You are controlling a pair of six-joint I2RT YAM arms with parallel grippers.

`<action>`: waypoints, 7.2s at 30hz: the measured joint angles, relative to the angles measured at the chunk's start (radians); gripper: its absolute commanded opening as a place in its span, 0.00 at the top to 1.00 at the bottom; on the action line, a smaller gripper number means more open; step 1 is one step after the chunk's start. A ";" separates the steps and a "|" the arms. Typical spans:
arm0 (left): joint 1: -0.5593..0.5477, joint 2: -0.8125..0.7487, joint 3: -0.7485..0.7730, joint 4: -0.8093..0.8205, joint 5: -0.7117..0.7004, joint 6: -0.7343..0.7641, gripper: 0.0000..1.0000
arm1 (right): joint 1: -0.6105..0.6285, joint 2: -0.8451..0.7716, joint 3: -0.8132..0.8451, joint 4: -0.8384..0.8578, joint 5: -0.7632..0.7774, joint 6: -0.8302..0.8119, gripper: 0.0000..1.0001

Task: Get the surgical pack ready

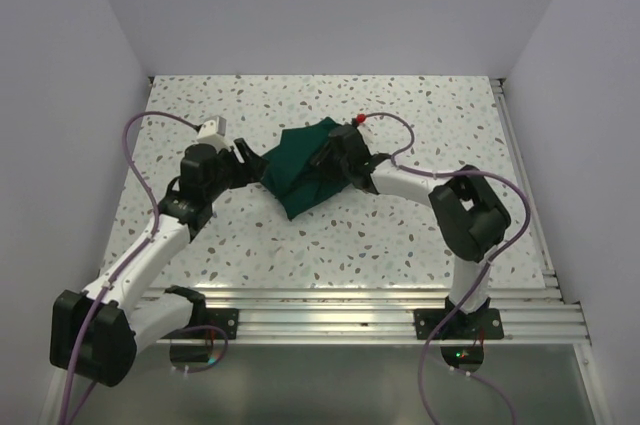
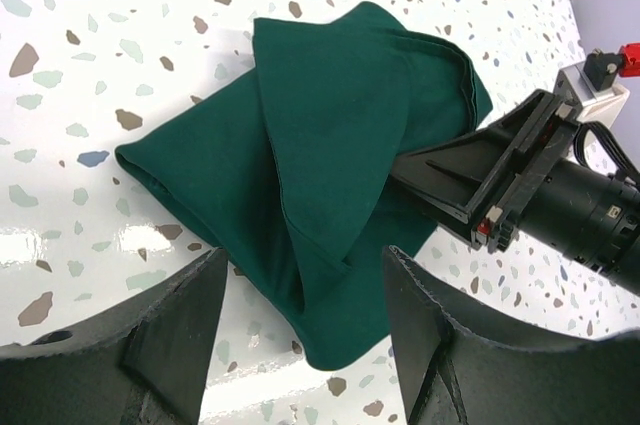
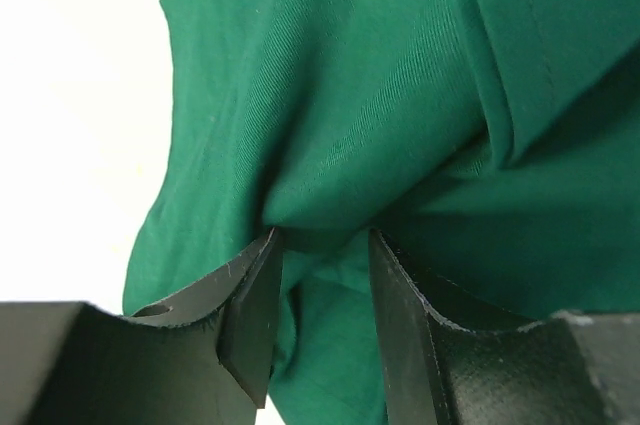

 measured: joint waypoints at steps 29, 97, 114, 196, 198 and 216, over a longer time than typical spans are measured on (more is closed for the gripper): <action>-0.358 -0.047 -0.243 0.145 -0.038 0.026 0.38 | 0.000 -0.028 0.030 0.008 0.002 -0.008 1.00; -0.534 0.803 -0.145 0.948 -0.591 -0.544 0.47 | 0.027 -0.051 0.014 -0.006 -0.074 0.080 1.00; -0.533 0.819 -0.090 0.890 -0.626 -0.543 0.47 | 0.047 -0.122 -0.084 0.021 -0.003 0.092 1.00; -0.002 0.205 0.140 -0.011 0.014 0.047 0.35 | -0.211 -0.010 0.446 -0.356 -0.262 -0.638 0.39; 0.013 0.263 0.183 -0.006 0.048 0.049 0.35 | -0.245 0.045 0.480 -0.374 -0.312 -0.673 0.39; 0.026 0.439 0.208 0.014 0.187 0.051 0.56 | -0.315 0.245 0.516 -0.455 -0.586 -0.770 0.61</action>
